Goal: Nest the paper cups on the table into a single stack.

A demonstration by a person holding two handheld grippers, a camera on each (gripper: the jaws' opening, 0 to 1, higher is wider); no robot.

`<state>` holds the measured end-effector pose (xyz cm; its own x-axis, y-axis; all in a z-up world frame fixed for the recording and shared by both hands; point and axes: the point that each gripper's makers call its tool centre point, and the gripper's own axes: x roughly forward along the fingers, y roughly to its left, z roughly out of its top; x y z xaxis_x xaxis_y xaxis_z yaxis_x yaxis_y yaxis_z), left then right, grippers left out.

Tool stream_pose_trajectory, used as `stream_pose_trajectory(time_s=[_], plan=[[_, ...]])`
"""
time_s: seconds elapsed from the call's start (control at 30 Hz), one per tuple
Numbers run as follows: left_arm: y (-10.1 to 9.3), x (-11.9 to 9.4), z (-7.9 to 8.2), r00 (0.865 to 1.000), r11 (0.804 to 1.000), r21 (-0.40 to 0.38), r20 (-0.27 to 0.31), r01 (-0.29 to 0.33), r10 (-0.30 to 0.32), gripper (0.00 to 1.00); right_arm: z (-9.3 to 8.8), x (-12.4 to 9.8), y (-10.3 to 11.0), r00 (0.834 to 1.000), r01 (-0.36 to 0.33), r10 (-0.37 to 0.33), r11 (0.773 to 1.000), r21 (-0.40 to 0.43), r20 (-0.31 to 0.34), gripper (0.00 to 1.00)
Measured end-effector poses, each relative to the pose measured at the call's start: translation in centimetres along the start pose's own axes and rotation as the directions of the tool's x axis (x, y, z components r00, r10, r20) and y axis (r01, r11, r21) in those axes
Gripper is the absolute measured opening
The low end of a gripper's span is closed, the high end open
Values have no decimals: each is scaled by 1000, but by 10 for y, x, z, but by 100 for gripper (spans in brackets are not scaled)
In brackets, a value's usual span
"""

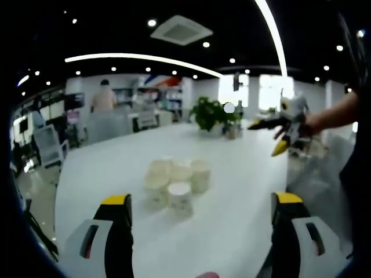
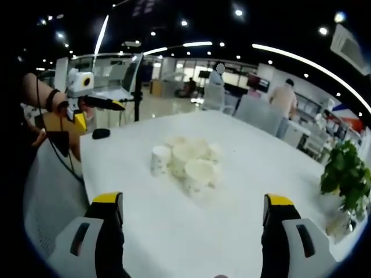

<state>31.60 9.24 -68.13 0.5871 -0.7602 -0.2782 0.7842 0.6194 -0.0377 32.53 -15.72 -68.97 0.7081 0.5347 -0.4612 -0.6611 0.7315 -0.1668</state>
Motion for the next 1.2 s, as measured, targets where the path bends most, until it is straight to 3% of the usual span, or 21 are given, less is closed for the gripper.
stream_pose_trajectory(time_s=[0.63, 1.2], plan=[[-1, 5, 2, 1000, 1000, 12, -5, 4, -4, 99, 0, 3, 3, 1000, -18, 18, 1000, -9, -11, 99], [0, 1, -2, 1000, 1000, -4, -7, -1, 1, 99, 0, 5, -4, 1000, 10, -11, 1000, -13, -14, 95]])
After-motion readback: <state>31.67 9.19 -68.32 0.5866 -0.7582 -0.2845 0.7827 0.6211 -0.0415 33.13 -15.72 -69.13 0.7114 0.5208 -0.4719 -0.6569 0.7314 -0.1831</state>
